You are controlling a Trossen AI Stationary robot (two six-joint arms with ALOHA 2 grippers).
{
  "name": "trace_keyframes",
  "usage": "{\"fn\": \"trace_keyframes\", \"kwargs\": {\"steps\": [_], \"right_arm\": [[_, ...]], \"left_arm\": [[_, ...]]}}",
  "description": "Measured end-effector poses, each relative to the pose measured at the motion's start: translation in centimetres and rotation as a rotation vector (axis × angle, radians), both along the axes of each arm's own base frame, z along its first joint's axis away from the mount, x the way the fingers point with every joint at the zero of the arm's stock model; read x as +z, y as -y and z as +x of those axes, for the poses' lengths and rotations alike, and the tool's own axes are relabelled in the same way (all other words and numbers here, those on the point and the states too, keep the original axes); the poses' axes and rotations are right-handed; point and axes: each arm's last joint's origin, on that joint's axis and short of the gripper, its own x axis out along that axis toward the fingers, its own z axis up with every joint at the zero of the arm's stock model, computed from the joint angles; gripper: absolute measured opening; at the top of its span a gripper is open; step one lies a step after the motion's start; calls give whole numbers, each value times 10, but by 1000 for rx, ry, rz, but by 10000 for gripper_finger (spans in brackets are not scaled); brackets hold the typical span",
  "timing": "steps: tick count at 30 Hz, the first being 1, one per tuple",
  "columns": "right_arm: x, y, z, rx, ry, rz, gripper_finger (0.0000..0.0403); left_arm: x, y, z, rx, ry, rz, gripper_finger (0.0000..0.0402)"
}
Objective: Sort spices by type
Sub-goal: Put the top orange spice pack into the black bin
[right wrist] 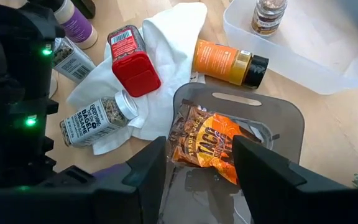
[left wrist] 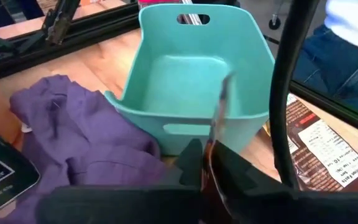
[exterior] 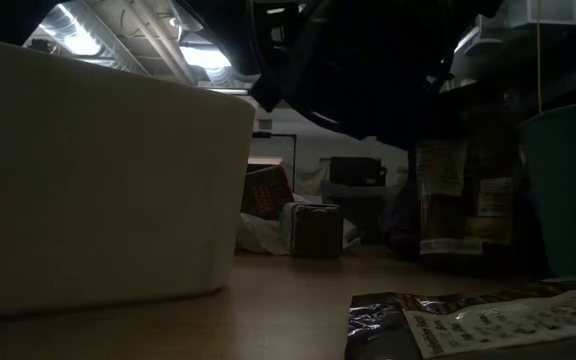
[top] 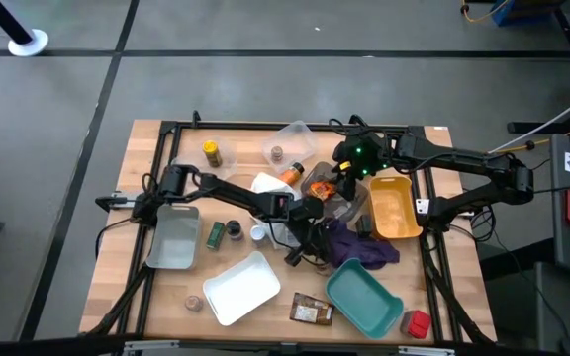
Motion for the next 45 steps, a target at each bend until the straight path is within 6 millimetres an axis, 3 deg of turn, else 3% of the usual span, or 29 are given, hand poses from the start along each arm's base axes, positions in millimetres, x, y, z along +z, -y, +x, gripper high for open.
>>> {"fn": "trace_keyframes", "kwargs": {"steps": [8,12,18,23,28,33,45], "right_arm": [[1,0,-1,1,-2,2,184],[12,-2,-6,1,14,-3,184],[50,-5,-18,-4,65,-28,184],[71,-9,-33,-17,86,-49,184],[80,-14,-51,-36,81,-70,184],[84,-16,-63,-64,64,-99,184],[81,-15,-63,-72,32,-99,184]], "left_arm": [[12,-13,-2,58,-28,-47,3],[34,-21,-9,73,-21,-45,1],[78,-41,-20,109,80,-36,1],[117,-67,-35,168,204,26,0],[135,-101,-45,278,299,135,0],[122,-133,-43,338,304,223,0],[47,-183,-22,448,259,400,0]]}}
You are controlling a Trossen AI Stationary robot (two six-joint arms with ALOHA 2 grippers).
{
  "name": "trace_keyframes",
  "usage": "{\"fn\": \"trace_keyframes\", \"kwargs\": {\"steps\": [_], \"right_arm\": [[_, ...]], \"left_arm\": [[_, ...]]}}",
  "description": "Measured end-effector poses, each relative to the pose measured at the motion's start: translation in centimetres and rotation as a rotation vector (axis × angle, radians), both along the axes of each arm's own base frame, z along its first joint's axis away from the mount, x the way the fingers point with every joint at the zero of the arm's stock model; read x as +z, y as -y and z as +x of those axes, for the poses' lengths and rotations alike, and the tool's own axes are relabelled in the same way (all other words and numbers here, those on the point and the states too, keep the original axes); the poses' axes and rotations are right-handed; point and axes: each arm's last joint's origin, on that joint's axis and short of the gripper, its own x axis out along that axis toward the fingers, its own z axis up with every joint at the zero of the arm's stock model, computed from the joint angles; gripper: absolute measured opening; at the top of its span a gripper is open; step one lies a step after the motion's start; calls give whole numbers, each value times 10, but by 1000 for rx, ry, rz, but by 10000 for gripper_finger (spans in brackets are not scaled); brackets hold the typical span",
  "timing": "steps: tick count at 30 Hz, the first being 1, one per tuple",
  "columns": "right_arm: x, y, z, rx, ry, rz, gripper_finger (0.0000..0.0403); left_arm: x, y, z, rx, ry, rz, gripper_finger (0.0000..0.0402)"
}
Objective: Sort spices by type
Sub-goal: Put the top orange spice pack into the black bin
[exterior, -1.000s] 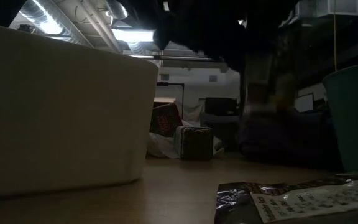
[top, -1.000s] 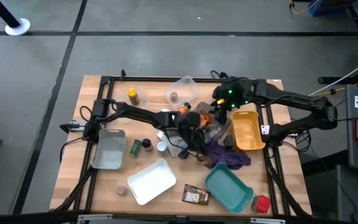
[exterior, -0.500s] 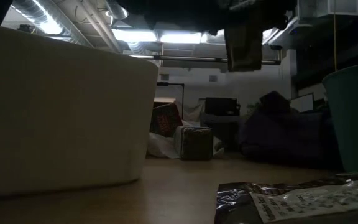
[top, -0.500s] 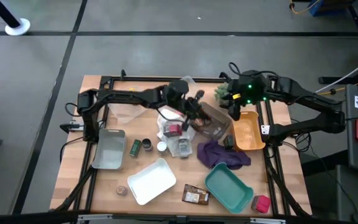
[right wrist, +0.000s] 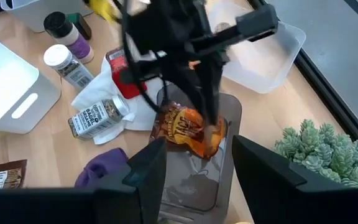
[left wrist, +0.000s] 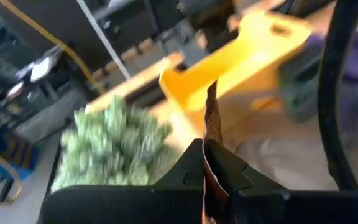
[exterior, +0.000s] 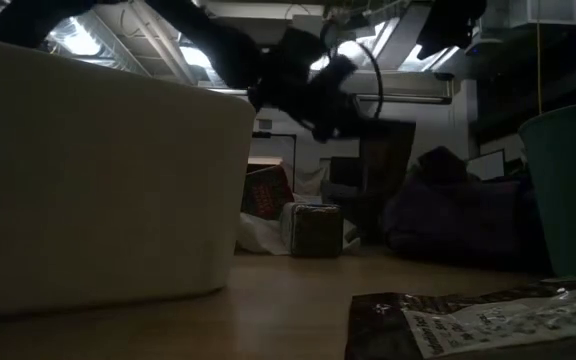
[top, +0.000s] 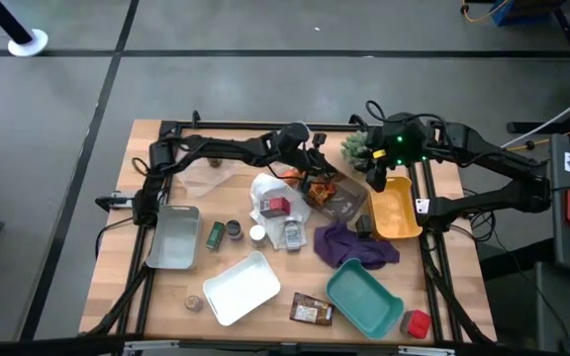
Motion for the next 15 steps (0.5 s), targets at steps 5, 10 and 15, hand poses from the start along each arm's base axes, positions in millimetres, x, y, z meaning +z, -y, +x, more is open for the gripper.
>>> {"fn": "trace_keyframes", "kwargs": {"steps": [5,10,15], "right_arm": [[-2,-1,-2,-1,-25,9,184],[-2,-1,-2,4,-23,16,184],[-2,-1,-2,4,-23,16,184]], "left_arm": [[-19,-9,1,36,-41,22,0],[-24,-5,4,54,-58,33,5],[-23,3,7,109,-66,69,36]]}}
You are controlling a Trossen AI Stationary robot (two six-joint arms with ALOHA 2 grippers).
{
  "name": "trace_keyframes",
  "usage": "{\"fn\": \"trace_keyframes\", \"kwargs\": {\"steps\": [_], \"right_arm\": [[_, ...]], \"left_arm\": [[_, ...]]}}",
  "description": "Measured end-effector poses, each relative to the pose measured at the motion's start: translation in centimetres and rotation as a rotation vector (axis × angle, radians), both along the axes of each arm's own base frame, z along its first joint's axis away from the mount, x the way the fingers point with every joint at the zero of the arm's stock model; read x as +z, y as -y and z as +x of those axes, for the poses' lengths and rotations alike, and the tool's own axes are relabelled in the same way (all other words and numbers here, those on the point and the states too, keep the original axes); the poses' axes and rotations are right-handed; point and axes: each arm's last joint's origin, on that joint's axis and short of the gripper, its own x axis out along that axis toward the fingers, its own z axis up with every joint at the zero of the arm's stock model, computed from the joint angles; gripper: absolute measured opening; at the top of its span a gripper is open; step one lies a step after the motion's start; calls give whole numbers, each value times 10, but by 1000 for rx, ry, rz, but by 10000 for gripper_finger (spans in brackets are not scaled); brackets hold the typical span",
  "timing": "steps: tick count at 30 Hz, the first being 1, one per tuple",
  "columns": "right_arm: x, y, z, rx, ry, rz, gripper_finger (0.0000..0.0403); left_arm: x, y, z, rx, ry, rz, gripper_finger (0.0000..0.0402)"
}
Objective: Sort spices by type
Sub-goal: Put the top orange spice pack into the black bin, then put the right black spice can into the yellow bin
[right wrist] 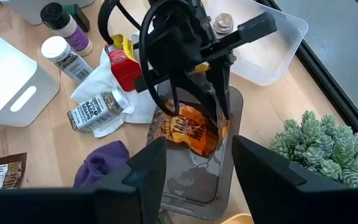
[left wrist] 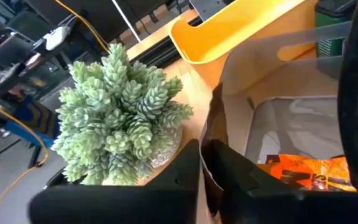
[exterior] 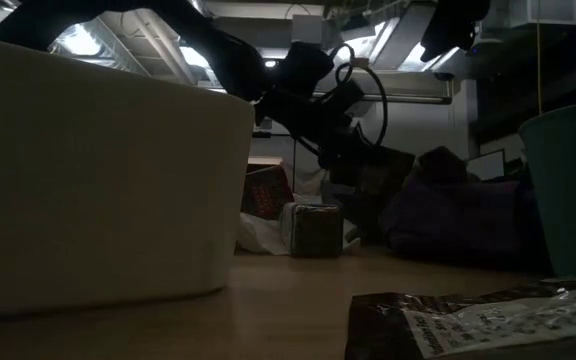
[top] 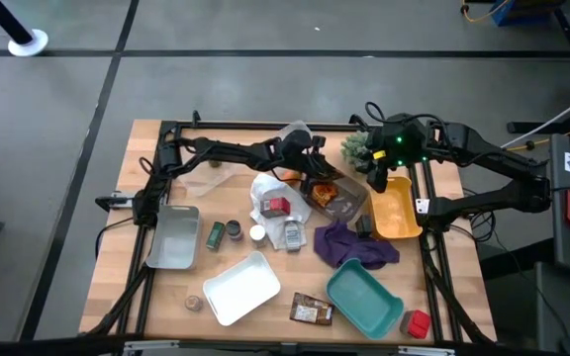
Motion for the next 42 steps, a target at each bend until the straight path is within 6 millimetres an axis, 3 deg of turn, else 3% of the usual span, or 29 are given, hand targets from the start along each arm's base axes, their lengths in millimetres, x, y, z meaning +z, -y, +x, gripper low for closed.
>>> {"fn": "trace_keyframes", "kwargs": {"steps": [8,13,21,26,34,42], "right_arm": [[0,0,0,-2,0,2,184],[-3,-1,-3,-48,-32,51,184],[-11,-3,-9,-147,-108,159,184],[-30,-4,-10,-238,-172,263,184],[-66,-17,-8,-356,-289,393,184],[-92,-53,-5,-516,-324,393,184]], "left_arm": [[0,11,3,21,-12,27,118],[3,23,6,-4,-7,36,148],[36,43,0,25,12,79,155],[61,51,-16,38,-33,23,155],[85,32,-55,107,-190,-165,155],[84,17,-74,95,-296,-265,155]]}}
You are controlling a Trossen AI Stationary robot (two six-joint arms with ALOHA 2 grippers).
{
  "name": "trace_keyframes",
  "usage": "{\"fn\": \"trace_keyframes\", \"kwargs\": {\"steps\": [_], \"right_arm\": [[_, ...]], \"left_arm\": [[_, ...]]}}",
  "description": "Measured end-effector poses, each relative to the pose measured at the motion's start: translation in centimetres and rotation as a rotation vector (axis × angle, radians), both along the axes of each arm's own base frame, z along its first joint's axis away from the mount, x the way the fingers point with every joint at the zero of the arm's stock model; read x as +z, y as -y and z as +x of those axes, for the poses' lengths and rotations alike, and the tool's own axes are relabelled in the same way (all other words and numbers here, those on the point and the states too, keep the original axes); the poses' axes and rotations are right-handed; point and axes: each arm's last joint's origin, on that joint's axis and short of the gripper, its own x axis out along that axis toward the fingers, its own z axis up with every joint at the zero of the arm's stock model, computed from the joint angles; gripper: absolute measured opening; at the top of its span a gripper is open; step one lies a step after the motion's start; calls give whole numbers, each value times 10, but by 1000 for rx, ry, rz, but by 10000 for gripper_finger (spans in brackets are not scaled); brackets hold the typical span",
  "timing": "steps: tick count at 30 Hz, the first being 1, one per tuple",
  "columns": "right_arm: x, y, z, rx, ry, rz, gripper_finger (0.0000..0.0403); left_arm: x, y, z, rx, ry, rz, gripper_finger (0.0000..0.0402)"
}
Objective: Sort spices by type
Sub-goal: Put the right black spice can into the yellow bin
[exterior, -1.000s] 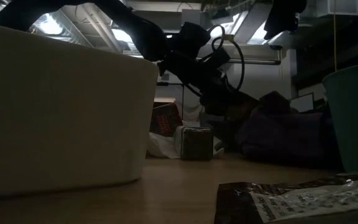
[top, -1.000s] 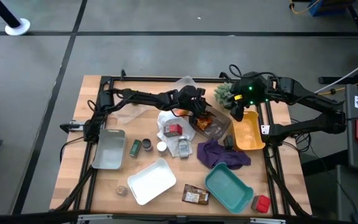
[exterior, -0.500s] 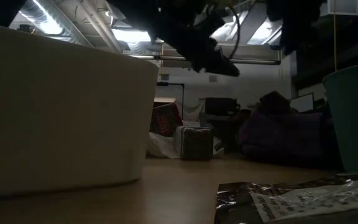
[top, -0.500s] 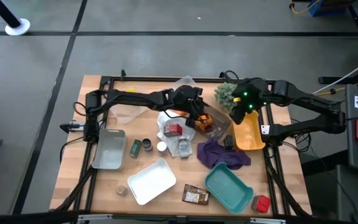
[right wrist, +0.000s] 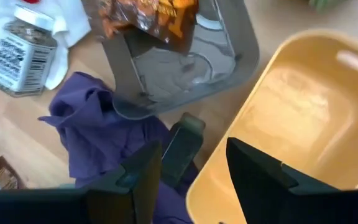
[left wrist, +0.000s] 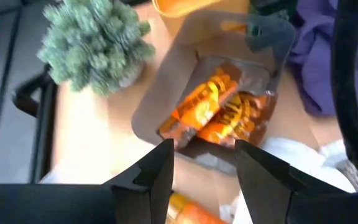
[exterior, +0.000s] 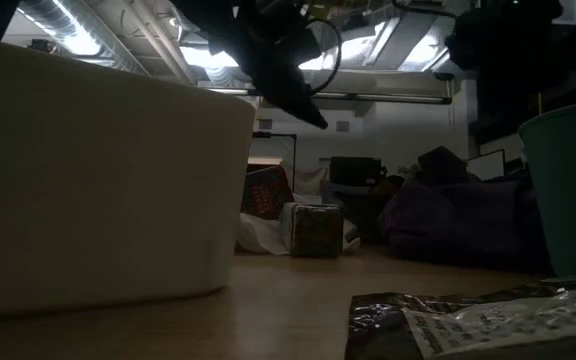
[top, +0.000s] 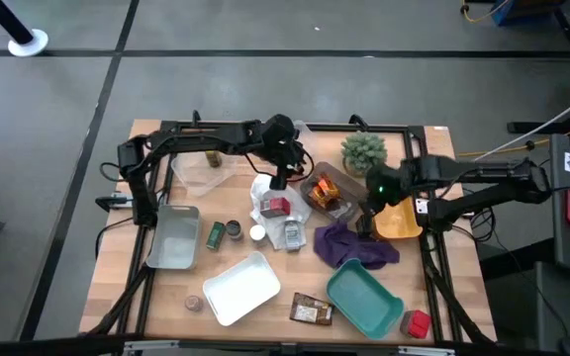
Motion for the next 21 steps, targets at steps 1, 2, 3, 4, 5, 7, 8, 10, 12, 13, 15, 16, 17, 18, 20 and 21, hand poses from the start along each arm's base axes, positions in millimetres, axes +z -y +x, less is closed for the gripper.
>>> {"fn": "trace_keyframes", "kwargs": {"steps": [1,2,3,4,5,7,8,10,12,13,15,16,17,18,20,21], "right_arm": [[-4,-5,0,-19,0,5,184],[-7,-9,1,-38,3,8,184],[-12,-13,1,-54,4,11,184],[-15,-17,1,-68,7,15,184],[-19,-21,1,-80,13,15,184],[-26,-28,2,-103,28,13,184],[-30,-32,2,-112,32,9,184],[-36,-37,3,-125,22,-4,184],[-40,-42,5,-135,-1,-20,184],[-43,-45,6,-137,-10,-30,184],[-48,-49,10,-134,-30,-43,184],[-50,-50,11,-131,-40,-50,184],[-53,-52,13,-126,-53,-54,184],[-56,-52,15,-126,-69,-59,184],[-61,-53,18,-126,-94,-68,184],[-63,-53,20,-126,-106,-73,184]], "left_arm": [[0,0,0,-1,2,0,155],[0,0,0,-6,4,4,155],[0,0,1,-9,6,6,155],[0,1,1,-14,8,9,155],[1,2,2,-21,11,14,155],[1,4,2,-35,14,22,155],[1,5,3,-38,15,23,155],[1,7,3,-43,13,22,155],[1,8,3,-47,11,22,155],[1,9,4,-49,12,22,155],[1,10,4,-55,13,26,155],[1,10,4,-56,13,26,155],[1,10,4,-56,13,26,155],[1,11,4,-56,12,25,155],[1,11,4,-56,13,25,155],[1,11,4,-56,12,25,155]]}}
